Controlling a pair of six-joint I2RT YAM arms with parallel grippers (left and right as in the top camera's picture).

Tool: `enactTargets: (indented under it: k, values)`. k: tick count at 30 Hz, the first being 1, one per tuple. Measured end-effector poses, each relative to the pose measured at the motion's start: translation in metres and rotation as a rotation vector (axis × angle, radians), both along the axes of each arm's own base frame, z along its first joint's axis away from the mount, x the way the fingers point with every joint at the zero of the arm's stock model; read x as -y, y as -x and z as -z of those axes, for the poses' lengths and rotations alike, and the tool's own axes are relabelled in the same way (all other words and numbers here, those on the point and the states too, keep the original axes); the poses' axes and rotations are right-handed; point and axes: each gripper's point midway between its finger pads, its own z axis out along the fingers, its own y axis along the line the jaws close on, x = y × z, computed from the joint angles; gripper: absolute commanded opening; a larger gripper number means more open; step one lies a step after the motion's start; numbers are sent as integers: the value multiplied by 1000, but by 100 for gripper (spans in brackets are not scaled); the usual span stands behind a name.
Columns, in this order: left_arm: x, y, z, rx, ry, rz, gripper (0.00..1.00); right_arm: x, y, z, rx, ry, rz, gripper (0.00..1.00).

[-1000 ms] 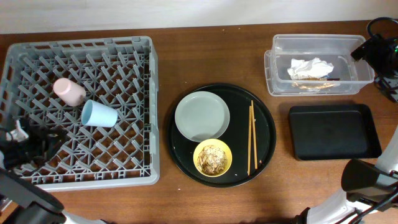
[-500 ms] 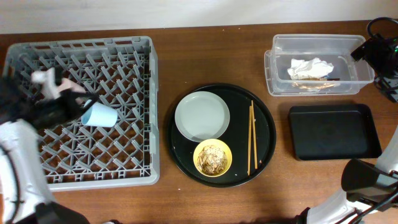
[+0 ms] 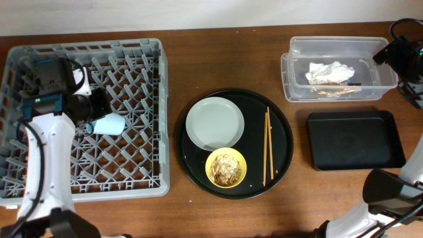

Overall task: Sort waste into correct bins and load items into the dishwasher rack
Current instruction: 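Adjust the blue cup upside down in the rack and release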

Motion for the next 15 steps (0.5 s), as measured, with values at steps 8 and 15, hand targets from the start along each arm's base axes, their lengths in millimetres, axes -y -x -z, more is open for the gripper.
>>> enactTargets:
  k: [8, 15]
  values:
    - [-7, -5, 30, -77, -9, -23, 0, 0, 0, 0, 0, 0, 0, 99]
    - [-18, -3, 31, -89, -43, -111, 0, 0, 0, 0, 0, 0, 0, 99]
